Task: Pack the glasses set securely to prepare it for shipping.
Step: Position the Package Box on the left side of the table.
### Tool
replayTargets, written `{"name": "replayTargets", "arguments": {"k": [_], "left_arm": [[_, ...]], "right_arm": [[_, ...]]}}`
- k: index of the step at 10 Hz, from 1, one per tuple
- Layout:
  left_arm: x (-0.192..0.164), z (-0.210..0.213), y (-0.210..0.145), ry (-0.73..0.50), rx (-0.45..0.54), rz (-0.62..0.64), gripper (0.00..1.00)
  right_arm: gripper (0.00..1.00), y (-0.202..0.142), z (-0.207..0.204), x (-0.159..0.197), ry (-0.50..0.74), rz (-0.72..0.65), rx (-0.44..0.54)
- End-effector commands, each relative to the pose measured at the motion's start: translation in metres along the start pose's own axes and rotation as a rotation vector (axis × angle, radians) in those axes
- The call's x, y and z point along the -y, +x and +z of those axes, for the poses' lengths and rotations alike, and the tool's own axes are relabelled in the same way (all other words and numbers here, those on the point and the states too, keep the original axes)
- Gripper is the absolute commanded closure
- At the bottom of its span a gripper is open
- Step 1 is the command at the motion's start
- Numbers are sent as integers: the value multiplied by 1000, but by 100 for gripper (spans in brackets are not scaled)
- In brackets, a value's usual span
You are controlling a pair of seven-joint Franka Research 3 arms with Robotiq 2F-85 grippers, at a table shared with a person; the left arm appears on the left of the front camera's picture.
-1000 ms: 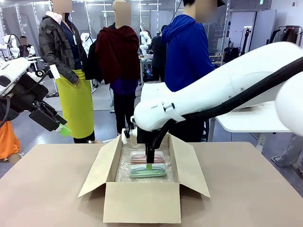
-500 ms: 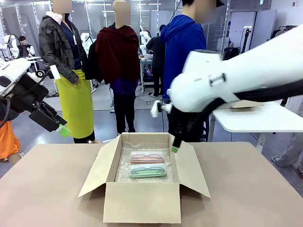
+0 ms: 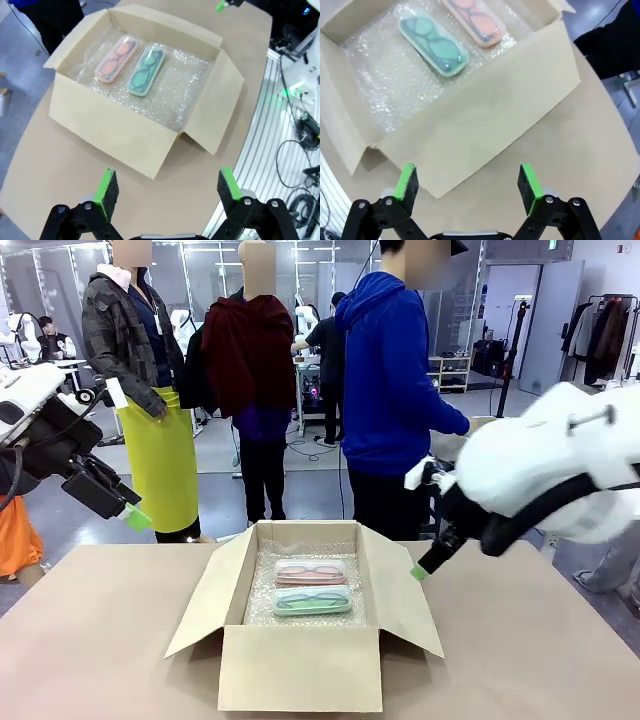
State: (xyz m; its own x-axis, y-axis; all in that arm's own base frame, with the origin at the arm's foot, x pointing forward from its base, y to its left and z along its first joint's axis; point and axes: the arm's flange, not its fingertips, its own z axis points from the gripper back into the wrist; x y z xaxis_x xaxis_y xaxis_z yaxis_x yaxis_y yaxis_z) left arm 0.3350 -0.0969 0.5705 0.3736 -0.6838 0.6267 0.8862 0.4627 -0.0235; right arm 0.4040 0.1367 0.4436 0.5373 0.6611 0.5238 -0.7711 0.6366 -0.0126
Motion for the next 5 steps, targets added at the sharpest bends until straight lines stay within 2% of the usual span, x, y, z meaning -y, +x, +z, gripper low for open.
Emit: {"name": "replayTargets", "arguments": {"k": [1, 3, 5], "left_arm": [[0, 2, 0, -7, 11, -1, 0], [0, 2, 0, -7, 11, -1, 0], [0, 2, 0, -7, 11, -1, 0]], "right_arm": [[0, -44, 17, -7, 13, 6, 168], [0, -92, 39, -9, -23, -115, 256], [0, -136, 47, -15, -36, -169, 333]]}}
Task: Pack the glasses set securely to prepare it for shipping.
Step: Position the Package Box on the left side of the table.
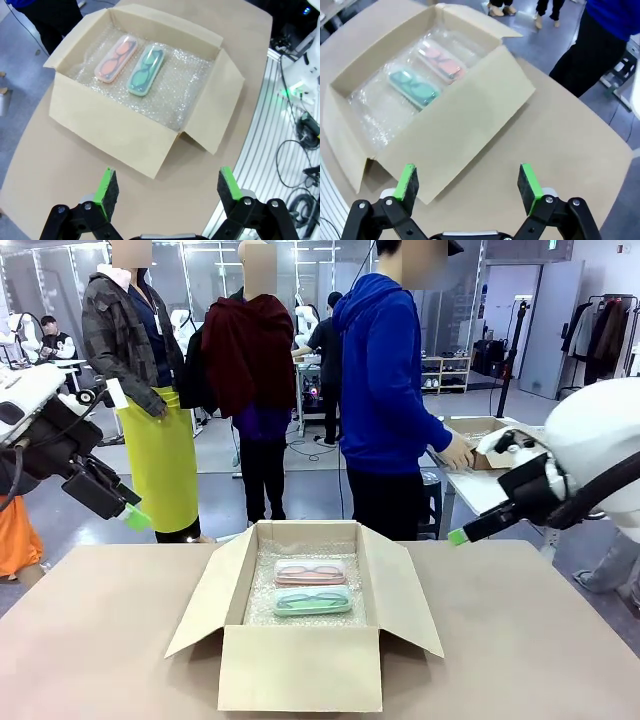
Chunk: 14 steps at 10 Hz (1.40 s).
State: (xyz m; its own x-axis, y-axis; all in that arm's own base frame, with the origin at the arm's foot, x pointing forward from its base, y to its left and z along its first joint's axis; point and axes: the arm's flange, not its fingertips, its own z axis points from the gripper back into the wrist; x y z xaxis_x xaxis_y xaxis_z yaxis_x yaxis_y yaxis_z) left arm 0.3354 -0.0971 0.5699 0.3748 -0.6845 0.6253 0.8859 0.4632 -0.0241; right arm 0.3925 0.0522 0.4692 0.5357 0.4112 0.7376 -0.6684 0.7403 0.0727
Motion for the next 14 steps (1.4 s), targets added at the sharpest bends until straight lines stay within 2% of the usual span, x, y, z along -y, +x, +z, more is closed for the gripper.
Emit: {"name": "replayTargets", "arguments": {"k": [1, 2, 6, 7, 8, 9, 11, 12, 13, 14], "left_arm": [[0, 3, 0, -7, 13, -1, 0], [0, 3, 0, -7, 13, -1, 0], [0, 0, 0, 0, -1, 1, 0], [-19, 3, 7, -35, -5, 94, 0], [-49, -1, 5, -194, -14, 242, 0], [-79, -3, -4, -208, 53, 366, 0], [-127, -25, -54, -391, 92, 618, 0], [-149, -49, -84, -421, 160, 704, 0], [-166, -72, -115, -445, 210, 758, 0], [-173, -83, -132, -506, 243, 798, 0]], "right_arm": [[0, -110, 11, -42, 8, -61, 28], [0, 0, 0, 0, 0, 0, 0], [0, 0, 0, 0, 0, 0, 0], [0, 0, 0, 0, 0, 0, 0], [0, 0, 0, 0, 0, 0, 0], [0, 0, 0, 0, 0, 0, 0], [0, 0, 0, 0, 0, 0, 0], [0, 0, 0, 0, 0, 0, 0], [0, 0, 0, 0, 0, 0, 0], [0, 0, 0, 0, 0, 0, 0]]}}
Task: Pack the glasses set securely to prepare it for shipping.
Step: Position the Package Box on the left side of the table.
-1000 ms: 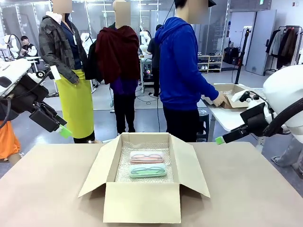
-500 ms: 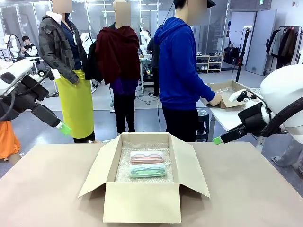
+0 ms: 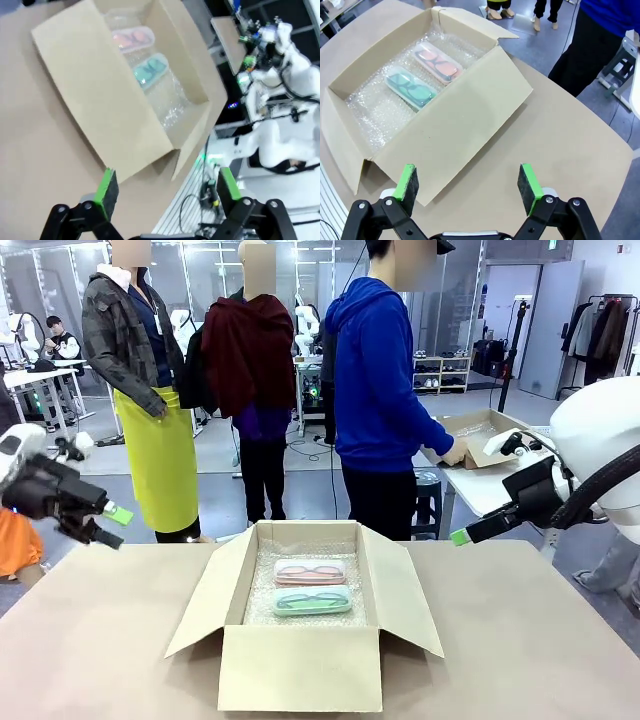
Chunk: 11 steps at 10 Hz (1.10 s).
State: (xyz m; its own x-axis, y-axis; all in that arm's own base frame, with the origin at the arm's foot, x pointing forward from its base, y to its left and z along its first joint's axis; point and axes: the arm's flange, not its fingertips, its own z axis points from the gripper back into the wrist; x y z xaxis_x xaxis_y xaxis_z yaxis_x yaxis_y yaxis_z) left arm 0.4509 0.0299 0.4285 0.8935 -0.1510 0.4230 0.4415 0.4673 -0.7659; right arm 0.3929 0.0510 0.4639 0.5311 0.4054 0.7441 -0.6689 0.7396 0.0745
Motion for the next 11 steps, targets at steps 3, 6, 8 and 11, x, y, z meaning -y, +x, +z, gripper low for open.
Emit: {"name": "replayTargets", "arguments": {"k": [3, 6, 8, 11], "left_arm": [[-90, -38, -29, -89, 112, 127, 0], [-101, -41, -38, -85, 94, 165, 0], [-101, -41, -38, -85, 94, 165, 0], [-101, -41, -38, -85, 94, 165, 0]], "right_arm": [[0, 4, 3, -2, -2, 1, -10], [0, 4, 3, -2, -2, 1, -10], [0, 4, 3, -2, -2, 1, -10], [0, 4, 3, -2, -2, 1, -10]]}}
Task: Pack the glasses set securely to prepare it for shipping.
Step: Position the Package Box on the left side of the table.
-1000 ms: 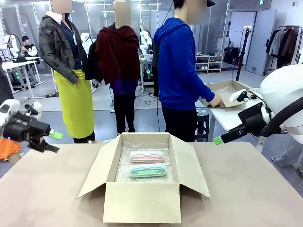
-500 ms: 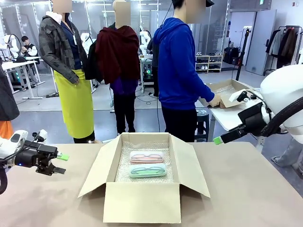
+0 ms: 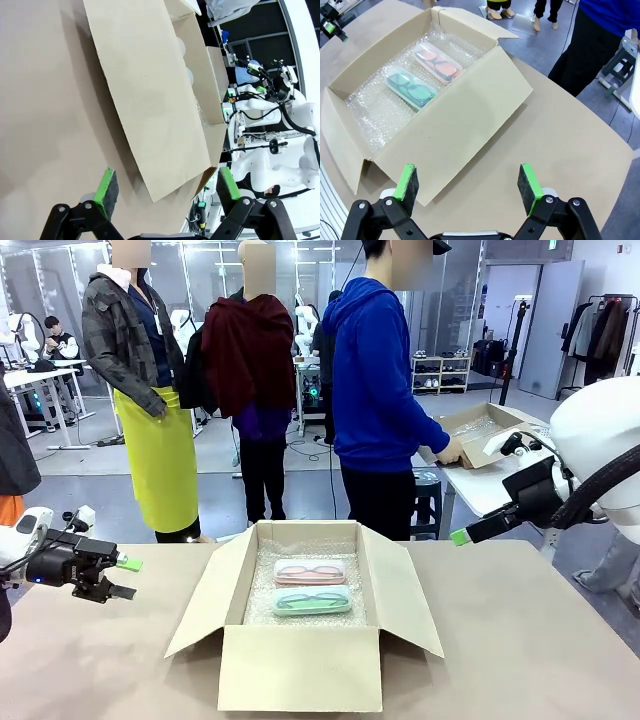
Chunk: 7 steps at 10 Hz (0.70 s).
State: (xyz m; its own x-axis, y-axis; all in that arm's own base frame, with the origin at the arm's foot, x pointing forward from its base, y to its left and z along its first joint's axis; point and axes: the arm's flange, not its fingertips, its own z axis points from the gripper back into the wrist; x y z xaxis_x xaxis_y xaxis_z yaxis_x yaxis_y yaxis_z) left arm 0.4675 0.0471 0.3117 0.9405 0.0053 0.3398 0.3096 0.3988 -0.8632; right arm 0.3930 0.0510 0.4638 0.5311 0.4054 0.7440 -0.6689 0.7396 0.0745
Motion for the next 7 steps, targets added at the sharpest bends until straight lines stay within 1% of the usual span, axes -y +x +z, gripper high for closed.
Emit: {"name": "replayTargets", "arguments": {"k": [1, 2, 3, 5, 6, 7], "left_arm": [[0, 0, 0, 0, 0, 0, 0], [-5, -13, 6, 37, -8, -33, 0], [-5, -23, 7, -3, -15, -39, 0], [-14, -36, 3, -29, -6, -32, 0], [-24, -41, -3, -40, -22, -9, 0], [-30, -47, -8, -55, -9, 21, 0]], "right_arm": [[0, 4, 3, -2, -2, 1, -10], [0, 4, 3, -2, -2, 1, -10], [0, 4, 3, -2, -2, 1, -10], [0, 4, 3, -2, -2, 1, -10], [0, 4, 3, -2, -2, 1, -10], [0, 4, 3, -2, -2, 1, -10]]}}
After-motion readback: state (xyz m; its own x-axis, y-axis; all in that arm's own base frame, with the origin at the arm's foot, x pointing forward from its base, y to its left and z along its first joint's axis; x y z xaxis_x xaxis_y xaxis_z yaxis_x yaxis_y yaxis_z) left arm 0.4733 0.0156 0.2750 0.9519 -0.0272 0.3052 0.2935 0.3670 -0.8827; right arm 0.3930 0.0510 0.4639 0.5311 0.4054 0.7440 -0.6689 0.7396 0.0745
